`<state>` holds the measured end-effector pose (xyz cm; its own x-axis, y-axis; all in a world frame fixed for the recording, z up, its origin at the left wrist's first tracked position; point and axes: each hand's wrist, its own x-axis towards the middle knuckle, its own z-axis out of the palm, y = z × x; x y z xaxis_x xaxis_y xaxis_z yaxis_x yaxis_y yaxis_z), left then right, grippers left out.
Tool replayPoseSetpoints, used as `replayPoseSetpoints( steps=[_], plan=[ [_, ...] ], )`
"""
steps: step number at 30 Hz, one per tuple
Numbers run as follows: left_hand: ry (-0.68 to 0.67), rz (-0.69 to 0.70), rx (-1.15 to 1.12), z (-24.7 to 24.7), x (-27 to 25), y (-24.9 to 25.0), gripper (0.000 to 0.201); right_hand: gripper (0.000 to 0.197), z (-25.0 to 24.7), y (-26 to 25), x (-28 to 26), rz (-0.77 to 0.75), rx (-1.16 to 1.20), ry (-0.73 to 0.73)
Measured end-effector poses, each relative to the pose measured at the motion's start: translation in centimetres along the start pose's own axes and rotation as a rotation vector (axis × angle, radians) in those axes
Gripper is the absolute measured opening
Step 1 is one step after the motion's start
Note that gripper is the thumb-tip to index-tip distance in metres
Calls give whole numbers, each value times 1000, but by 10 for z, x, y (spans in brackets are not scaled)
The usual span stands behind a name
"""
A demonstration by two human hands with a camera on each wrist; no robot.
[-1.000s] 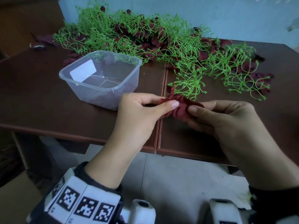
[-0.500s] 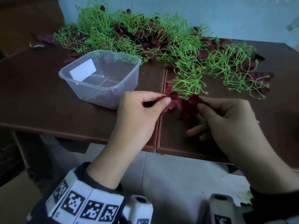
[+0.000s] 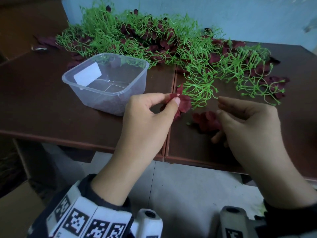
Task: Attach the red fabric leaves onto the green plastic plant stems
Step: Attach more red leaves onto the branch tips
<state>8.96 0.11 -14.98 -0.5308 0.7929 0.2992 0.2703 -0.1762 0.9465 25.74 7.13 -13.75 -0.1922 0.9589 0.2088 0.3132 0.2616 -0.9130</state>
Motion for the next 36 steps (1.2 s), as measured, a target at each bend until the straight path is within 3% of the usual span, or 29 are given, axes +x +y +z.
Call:
replayPoseSetpoints(
  steps=[4, 7, 11, 15, 17, 18, 23, 28, 30, 33, 36],
  plan=[
    [99, 174, 50, 2, 2, 3, 13, 16, 3, -5, -3, -72, 22, -27],
    [78, 219, 30, 6, 2, 1, 13, 13, 7, -13, -6, -109, 196, -93],
    [23, 214, -45, 11, 1, 1, 13, 19, 11, -18, -8, -94, 448, -239],
    [-59, 100, -169, 11, -2, 6, 20, 21, 12, -16, -4, -43, 503, -258],
    [-74, 39, -207, 8, -4, 11, 10, 21, 12, -15, -3, -10, 527, -257],
    [-86, 26, -175, 5, -5, 16, 4, 21, 13, -15, -2, 11, 545, -255],
    [-52, 68, 51, -14, -4, 38, 13, 10, 17, -18, -1, 39, 533, -250],
    [172, 354, 558, -35, 4, 49, 14, 4, 28, -23, -5, 60, 528, -244],
    [243, 396, 746, -49, 11, 48, 16, 5, 31, -25, -6, 69, 526, -247],
    [280, 228, 1012, -75, 20, 50, 36, 7, 35, -28, -9, 74, 485, -262],
    [242, 3, 1024, -95, 23, 55, 45, 5, 38, -31, -13, 44, 429, -271]
  ],
)
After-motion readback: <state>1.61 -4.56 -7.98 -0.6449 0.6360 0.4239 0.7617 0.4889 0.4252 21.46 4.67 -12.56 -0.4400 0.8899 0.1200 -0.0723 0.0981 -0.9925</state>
